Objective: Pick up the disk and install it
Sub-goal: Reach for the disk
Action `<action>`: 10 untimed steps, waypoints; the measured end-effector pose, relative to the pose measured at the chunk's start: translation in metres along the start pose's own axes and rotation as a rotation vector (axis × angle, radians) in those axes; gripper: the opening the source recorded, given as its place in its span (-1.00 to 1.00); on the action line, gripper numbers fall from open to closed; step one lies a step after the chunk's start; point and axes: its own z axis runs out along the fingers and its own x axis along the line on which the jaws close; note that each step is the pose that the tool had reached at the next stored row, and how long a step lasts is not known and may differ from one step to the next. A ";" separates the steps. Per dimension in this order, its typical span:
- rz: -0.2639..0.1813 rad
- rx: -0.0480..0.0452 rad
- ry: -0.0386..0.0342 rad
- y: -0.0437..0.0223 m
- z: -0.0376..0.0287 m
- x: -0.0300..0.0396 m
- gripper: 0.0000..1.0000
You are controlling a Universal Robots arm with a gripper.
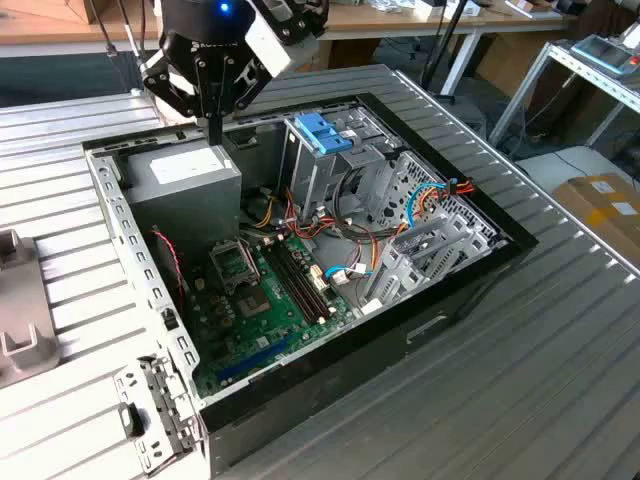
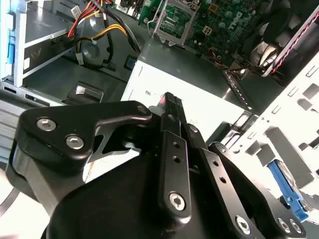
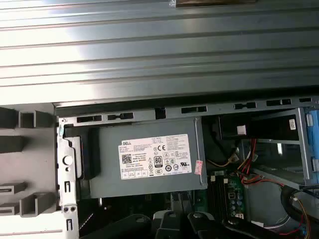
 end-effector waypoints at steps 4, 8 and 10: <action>0.000 0.0000 0.0000 -0.0003 -0.0001 0.0041 -0.80; 0.000 0.0000 0.0000 -0.0004 -0.0001 0.0053 -0.80; 0.000 0.0000 0.0000 -0.0005 -0.0002 0.0060 -0.80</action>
